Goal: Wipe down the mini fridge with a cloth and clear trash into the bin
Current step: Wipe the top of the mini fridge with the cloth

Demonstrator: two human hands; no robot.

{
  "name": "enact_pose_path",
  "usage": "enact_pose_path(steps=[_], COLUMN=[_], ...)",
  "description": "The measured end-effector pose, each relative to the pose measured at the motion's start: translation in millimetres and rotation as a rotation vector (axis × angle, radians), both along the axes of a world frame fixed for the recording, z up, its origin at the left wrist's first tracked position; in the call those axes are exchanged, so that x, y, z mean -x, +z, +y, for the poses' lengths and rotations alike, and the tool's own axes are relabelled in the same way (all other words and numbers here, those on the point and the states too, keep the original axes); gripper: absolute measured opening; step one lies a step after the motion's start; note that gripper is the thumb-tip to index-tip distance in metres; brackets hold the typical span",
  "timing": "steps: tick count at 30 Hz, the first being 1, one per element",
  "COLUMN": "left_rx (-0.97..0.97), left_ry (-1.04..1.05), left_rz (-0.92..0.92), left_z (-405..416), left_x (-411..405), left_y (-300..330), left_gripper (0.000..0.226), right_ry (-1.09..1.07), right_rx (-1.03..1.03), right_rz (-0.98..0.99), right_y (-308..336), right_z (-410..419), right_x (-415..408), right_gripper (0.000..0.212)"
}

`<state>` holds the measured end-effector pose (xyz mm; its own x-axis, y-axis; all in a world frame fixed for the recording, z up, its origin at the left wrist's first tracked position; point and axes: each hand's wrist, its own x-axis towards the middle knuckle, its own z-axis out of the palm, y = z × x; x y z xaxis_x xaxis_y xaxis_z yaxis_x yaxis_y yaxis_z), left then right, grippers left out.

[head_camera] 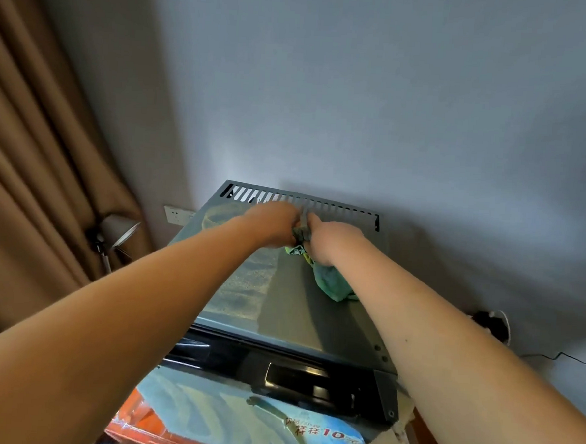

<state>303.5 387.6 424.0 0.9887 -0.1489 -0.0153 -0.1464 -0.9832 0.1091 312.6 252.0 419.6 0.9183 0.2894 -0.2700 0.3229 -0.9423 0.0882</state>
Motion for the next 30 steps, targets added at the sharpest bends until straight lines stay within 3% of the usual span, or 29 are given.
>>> enact_pose_path(steps=[8,13,30], left_rx=[0.006,0.001,0.077], left_ry=[-0.051,-0.069,0.037], left_rz=[-0.013,-0.029,-0.023], left_z=[-5,-8,6], left_x=[51,62,-42], left_y=[-8,-8,-11], left_gripper=[0.029,0.02,0.014], right_ry=[-0.023,-0.041,-0.04], right_rx=[-0.022,0.011,0.024], right_rz=[0.05,0.061,0.091], right_y=[1,-1,-15], right_z=[-15,-12,9], right_x=[57,64,-71], right_gripper=[0.085,0.094,0.087])
